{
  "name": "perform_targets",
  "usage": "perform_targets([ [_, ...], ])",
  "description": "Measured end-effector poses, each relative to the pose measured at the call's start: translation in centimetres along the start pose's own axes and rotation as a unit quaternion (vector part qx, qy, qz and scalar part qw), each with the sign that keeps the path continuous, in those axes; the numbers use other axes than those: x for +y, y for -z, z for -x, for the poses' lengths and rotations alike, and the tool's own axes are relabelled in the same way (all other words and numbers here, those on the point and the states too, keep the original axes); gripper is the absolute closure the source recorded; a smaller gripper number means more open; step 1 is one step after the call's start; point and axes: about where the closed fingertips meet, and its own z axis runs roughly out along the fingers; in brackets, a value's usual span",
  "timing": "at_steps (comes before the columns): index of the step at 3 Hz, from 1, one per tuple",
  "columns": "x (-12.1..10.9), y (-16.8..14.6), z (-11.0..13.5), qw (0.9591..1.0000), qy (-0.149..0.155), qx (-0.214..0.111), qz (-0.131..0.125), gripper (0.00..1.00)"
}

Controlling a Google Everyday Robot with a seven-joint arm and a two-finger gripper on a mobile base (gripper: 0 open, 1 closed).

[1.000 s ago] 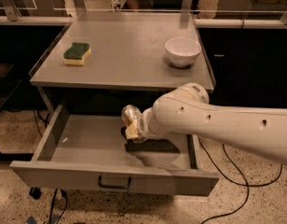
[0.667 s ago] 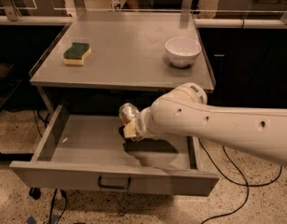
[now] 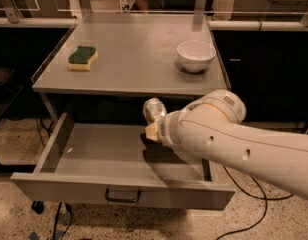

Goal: Pick 7up can from top drawer and place on counter

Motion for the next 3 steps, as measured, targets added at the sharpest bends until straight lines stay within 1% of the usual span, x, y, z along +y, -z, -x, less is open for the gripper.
perform_targets([
  [1, -0.6, 3.6, 1.0, 0.9991, -0.013, -0.037, -0.016, 1.0],
  [2, -0.6, 3.6, 1.0, 0.9991, -0.013, -0.037, -0.016, 1.0],
  [3, -0.8, 4.6, 3.0, 0.9972, -0.013, -0.071, -0.021, 1.0],
])
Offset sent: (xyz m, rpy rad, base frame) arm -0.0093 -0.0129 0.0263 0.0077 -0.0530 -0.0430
